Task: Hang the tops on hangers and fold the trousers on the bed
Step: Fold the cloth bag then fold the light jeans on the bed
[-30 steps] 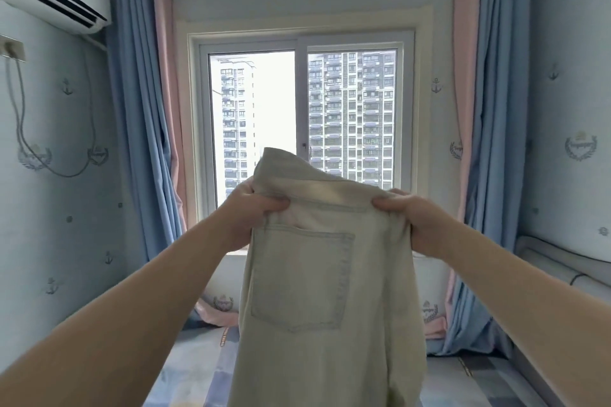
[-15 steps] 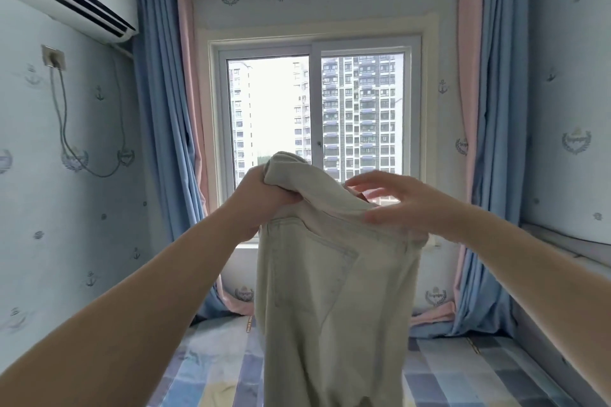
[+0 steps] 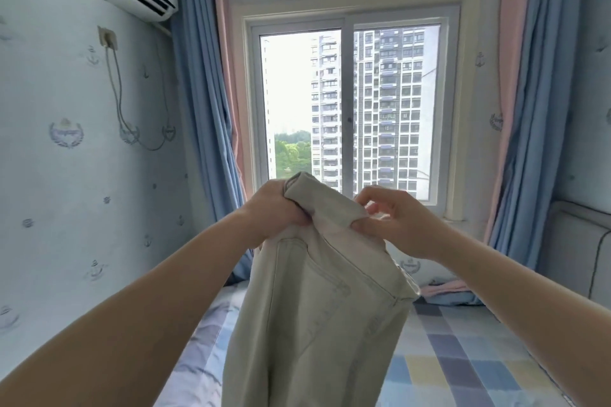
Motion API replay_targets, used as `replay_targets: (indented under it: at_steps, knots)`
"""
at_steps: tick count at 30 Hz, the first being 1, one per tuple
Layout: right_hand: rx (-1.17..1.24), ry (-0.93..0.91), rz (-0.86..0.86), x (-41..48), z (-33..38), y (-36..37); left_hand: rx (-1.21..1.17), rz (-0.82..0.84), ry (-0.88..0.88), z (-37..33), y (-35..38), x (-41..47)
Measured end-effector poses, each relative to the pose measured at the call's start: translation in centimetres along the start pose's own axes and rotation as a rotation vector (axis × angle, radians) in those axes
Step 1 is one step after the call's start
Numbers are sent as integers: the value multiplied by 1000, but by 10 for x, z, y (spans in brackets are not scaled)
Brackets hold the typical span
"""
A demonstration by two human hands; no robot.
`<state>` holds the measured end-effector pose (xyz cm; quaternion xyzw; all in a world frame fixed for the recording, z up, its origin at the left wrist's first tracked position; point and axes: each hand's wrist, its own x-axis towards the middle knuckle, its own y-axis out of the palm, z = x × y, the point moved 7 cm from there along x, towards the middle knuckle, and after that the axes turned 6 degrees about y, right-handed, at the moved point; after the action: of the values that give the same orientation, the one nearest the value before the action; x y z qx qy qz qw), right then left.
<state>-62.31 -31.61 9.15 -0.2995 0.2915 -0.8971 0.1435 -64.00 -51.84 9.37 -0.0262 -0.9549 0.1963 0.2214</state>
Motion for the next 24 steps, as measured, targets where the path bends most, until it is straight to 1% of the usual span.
replay_targets:
  at_steps: [2, 4, 6, 7, 9, 14, 16, 19, 22, 24]
  knots:
    - [8, -48, -11, -1, 8, 11, 6, 24, -35, 10, -7, -13]
    - [186, -11, 9, 1, 11, 16, -5, 52, -27, 15, -12, -24]
    - [319, 62, 100, 4, 10, 24, -33, 12, -4, 18, -19, -34]
    - [313, 88, 141, 4, 8, 29, -53, -15, 6, 19, -23, -40]
    - [242, 115, 190, 4, 3, 40, -64, -17, 33, 19, -25, -51]
    - [114, 125, 219, -4, -1, 66, -40, 163, 56, 19, -8, -69]
    - [50, 116, 227, -9, -3, 71, 15, 192, 96, 19, -2, -72]
    - [-60, 122, 279, -21, -13, 80, 196, 126, 204, 21, 1, -73]
    - [-190, 254, 437, -39, -34, 95, 248, 51, 286, 24, 0, -72]
    - [-355, 341, 514, -49, -53, 95, 262, 29, 308, 27, -5, -70]
